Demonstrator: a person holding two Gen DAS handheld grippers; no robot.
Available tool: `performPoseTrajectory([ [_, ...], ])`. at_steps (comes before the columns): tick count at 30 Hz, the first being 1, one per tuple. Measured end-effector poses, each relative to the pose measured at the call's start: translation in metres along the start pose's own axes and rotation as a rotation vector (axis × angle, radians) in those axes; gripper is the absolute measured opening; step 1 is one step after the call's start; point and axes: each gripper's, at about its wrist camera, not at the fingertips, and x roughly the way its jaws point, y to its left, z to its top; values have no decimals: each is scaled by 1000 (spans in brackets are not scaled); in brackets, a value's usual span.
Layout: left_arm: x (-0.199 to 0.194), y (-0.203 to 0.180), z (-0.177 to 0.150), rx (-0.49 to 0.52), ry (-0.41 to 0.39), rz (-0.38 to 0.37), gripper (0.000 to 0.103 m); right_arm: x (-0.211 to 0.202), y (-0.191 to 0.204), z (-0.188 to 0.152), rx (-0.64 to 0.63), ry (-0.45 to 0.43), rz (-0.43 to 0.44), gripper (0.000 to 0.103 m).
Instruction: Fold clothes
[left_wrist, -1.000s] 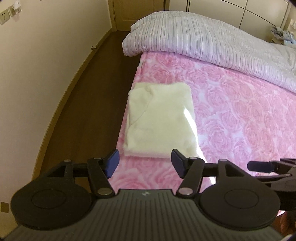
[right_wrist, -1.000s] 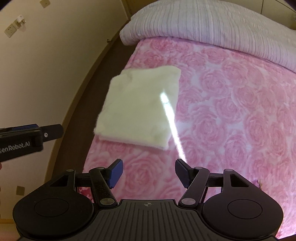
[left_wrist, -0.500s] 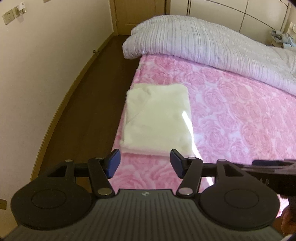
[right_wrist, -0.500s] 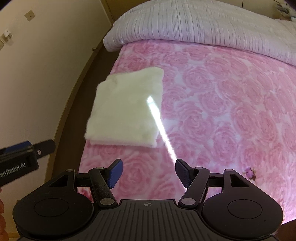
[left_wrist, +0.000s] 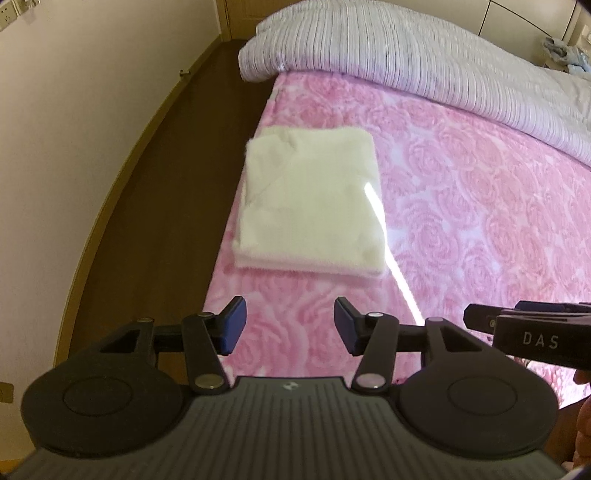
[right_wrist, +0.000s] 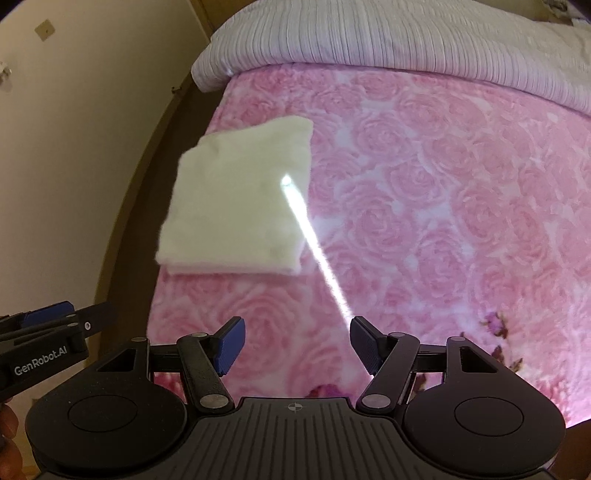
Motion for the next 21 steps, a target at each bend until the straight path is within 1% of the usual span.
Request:
performPoseTrajectory([
  [2, 1, -2, -2, 3, 7, -2, 48, -12, 11, -26, -17, 4, -13, 67],
  [3, 2, -4, -2, 5, 9, -3, 48, -11, 16, -28, -25, 6, -18, 67],
  [4, 2, -5, -2, 7, 11, -3, 48, -3, 18, -19, -30, 10, -20, 67],
  [5, 3, -6, -3, 8, 14, -3, 48, -5, 20, -28, -34, 14, -23, 67],
  [7, 3, -9, -5, 9, 19, -1, 48, -4, 17, -27, -46, 22, -29, 67],
  [9, 4, -12, -6, 8, 22, 2, 48, -13, 25, -48, -58, 28, -37, 67],
  [10, 3, -13, -7, 7, 23, 4, 48, -15, 26, -50, -64, 30, -40, 67],
  [13, 2, -17, -7, 0, 21, 14, 48, -3, 6, -2, -81, 34, -41, 67],
  [14, 1, -19, -7, -4, 19, 18, 48, -3, 2, 4, -88, 32, -39, 67],
  [16, -2, -23, -7, -21, 9, 35, 48, -15, 13, -19, -107, 27, -32, 67],
  [17, -4, -25, -6, -33, 5, 43, 48, -18, 13, -23, -120, 25, -28, 67],
  [20, -8, -32, -4, -69, 3, 66, 48, -10, -3, 3, -176, 29, -12, 67],
  [21, -9, -35, -4, -77, 4, 70, 48, -15, -1, -7, -194, 26, -7, 67],
])
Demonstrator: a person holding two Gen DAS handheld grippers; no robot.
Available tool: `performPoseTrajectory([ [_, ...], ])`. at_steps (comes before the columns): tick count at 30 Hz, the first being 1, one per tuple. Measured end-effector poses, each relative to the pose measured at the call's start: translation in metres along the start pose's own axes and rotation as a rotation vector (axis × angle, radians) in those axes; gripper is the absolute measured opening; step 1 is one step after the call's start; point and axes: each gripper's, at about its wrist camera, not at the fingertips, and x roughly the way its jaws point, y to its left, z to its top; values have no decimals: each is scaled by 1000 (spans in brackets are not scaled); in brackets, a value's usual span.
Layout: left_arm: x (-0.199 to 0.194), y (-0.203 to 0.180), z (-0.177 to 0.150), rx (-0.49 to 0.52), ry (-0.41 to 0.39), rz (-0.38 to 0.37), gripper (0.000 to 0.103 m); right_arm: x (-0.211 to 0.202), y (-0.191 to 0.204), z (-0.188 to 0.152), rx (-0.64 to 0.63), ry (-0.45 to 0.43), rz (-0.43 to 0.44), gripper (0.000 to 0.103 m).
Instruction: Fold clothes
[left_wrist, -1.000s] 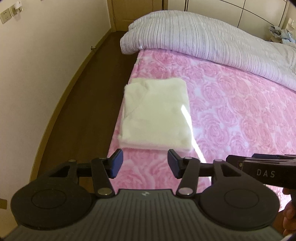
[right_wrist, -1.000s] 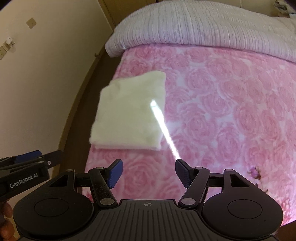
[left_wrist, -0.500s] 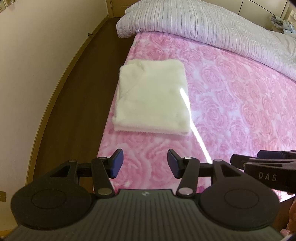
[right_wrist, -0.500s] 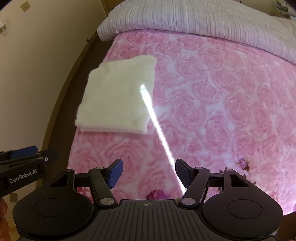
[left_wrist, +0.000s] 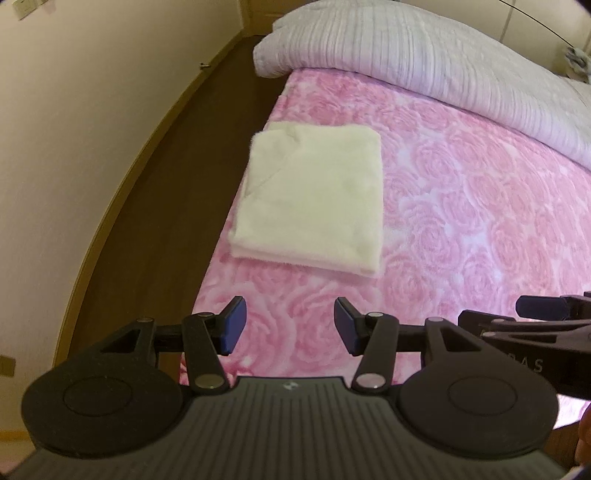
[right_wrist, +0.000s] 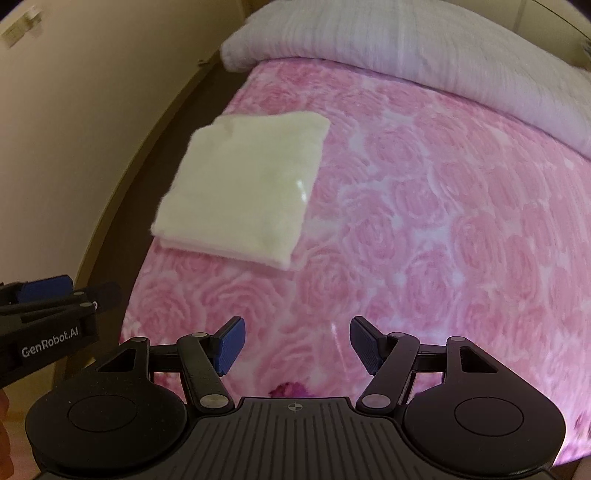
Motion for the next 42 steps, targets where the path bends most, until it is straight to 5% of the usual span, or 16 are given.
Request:
performPoseTrajectory([
  [4, -5, -15, -2, -43, 6, 19, 48, 10, -17, 34, -62, -4, 18, 67],
  [7, -9, -25, -4, -81, 8, 37, 48, -7, -5, 1, -101, 1, 32, 67],
  [10, -12, -34, -6, -115, 6, 52, 48, -1, -24, 21, -134, 4, 45, 67],
  [14, -17, -50, -8, -159, 0, 65, 48, -15, -38, 2, -173, 0, 56, 67],
  [18, -20, -67, -11, -205, -11, 75, 48, 0, -61, 53, -209, -4, 63, 67],
  [25, -24, -91, -18, -279, -17, 87, 48, -40, -65, -17, -261, 1, 103, 67],
  [30, -23, -108, -17, -311, -20, 92, 48, -25, -113, 38, -282, 3, 129, 67],
  [33, -22, -116, -14, -327, -23, 95, 48, -32, -109, 32, -300, 0, 136, 67],
  [38, -17, -127, -4, -351, -31, 97, 48, -26, -123, 78, -321, -7, 143, 67],
  [42, -12, -134, 7, -371, -37, 104, 48, -36, -109, 72, -344, -19, 149, 67],
])
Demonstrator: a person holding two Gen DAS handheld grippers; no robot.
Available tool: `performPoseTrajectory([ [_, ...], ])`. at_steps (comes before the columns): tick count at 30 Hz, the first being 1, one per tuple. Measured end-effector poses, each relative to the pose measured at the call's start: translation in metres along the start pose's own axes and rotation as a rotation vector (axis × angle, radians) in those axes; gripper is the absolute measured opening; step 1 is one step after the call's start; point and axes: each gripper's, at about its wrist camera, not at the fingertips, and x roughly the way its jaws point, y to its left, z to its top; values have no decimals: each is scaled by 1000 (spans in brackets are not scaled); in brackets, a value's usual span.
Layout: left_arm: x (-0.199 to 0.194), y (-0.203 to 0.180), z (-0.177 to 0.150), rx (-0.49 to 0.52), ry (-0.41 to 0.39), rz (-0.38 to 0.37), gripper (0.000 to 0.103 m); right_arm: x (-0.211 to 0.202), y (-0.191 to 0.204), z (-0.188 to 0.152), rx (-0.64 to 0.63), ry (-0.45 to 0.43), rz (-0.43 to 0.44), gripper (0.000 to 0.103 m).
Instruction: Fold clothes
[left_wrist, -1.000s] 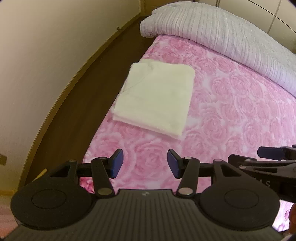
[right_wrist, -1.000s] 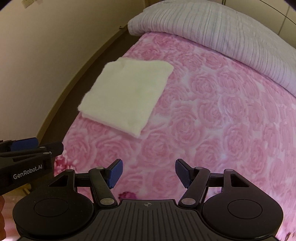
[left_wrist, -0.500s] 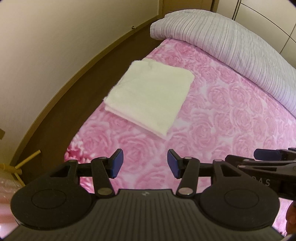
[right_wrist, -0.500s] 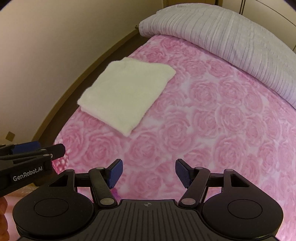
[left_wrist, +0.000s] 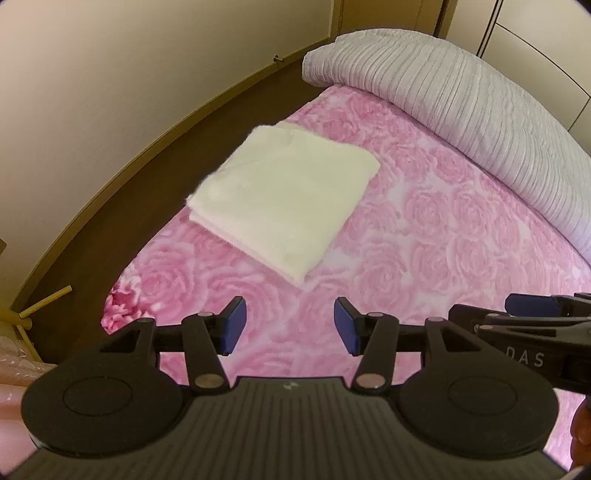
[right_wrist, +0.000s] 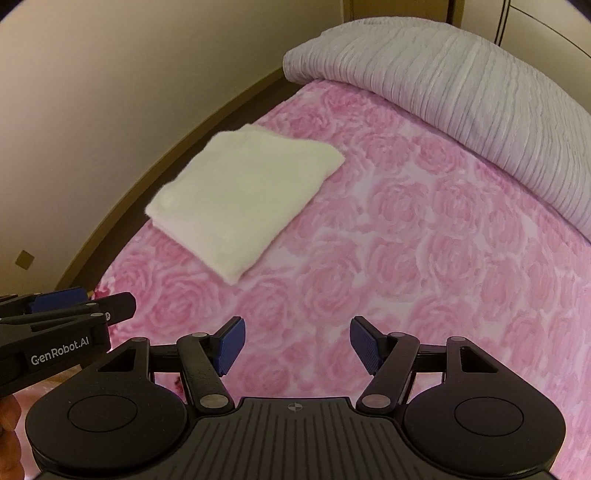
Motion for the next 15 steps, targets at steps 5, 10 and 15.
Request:
performPoseTrajectory([
  [5, 4, -8, 6, -7, 1, 14, 48, 11, -33, 0, -26, -10, 7, 67],
  [10, 10, -13, 12, -9, 14, 29, 48, 7, 9, -21, -49, -2, 25, 67],
  [15, 17, -15, 18, -8, 25, 36, 48, 35, -65, 25, -47, 8, 29, 67],
])
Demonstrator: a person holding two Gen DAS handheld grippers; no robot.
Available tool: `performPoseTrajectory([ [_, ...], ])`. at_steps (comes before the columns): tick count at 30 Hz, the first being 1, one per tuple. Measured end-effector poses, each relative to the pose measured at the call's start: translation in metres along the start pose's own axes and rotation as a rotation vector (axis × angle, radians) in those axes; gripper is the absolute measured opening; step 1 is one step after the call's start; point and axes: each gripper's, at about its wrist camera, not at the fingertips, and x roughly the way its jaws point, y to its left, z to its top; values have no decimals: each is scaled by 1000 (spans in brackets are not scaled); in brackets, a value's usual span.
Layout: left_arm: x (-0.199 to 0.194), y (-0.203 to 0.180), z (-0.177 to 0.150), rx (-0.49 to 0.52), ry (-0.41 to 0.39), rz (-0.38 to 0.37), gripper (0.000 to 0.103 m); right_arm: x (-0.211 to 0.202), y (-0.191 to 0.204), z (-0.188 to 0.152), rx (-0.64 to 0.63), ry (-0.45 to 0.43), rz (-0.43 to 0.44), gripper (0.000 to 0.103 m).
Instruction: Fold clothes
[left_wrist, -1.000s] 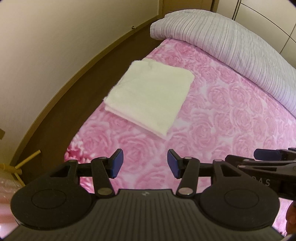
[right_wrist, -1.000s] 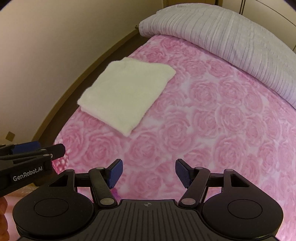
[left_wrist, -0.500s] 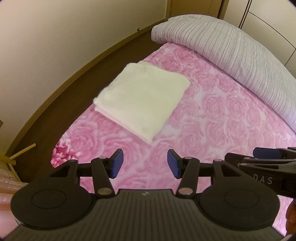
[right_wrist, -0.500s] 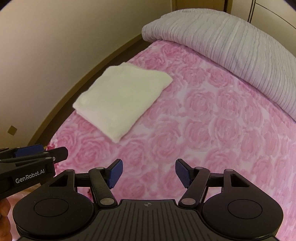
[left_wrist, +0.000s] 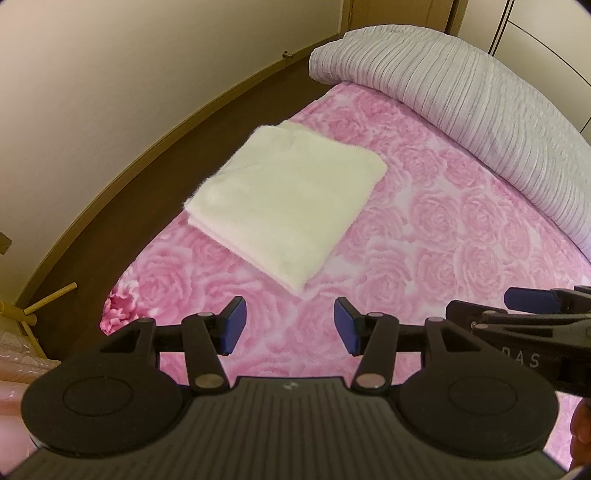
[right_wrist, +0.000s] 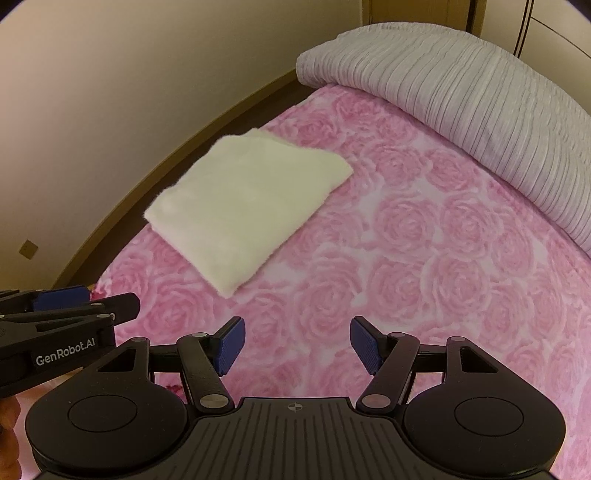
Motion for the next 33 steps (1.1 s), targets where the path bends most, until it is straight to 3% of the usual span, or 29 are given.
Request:
performPoseTrajectory([
  [1, 2, 0, 1, 0, 3, 1, 48, 9, -29, 19, 1, 2, 1, 67],
  [3, 5, 0, 3, 1, 9, 1, 48, 9, -24, 14, 3, 6, 1, 67],
  [7, 11, -1, 7, 5, 21, 0, 48, -13, 54, -38, 12, 17, 3, 67],
  [8, 12, -2, 8, 7, 23, 0, 48, -12, 56, -38, 14, 20, 3, 67],
  [9, 13, -2, 8, 8, 25, 0, 48, -4, 34, -20, 16, 22, 3, 67],
  [12, 17, -2, 10, 10, 30, 1, 48, 1, 30, -15, 16, 26, 3, 67],
  [14, 18, -2, 11, 11, 32, 1, 48, 14, -5, 11, 15, 29, 4, 67],
  [19, 20, -2, 13, 8, 31, 8, 48, 6, 17, -4, 11, 31, 3, 67],
  [22, 19, -1, 13, 7, 26, 13, 48, 33, -40, 60, 8, 29, 3, 67],
  [25, 17, 1, 12, 4, 23, 14, 48, 17, -7, 33, 5, 26, 3, 67],
  [27, 16, 2, 11, 1, 20, 14, 48, 11, -14, 16, 3, 23, 4, 67],
  [29, 15, 3, 10, 1, 15, 13, 48, 0, 25, -1, 1, 20, 5, 67],
  [31, 12, 4, 9, -1, 7, 13, 48, 7, 41, 20, 0, 15, 4, 67],
  [33, 8, 5, 7, -5, -10, 17, 48, 2, 74, 15, 1, 9, 3, 67],
])
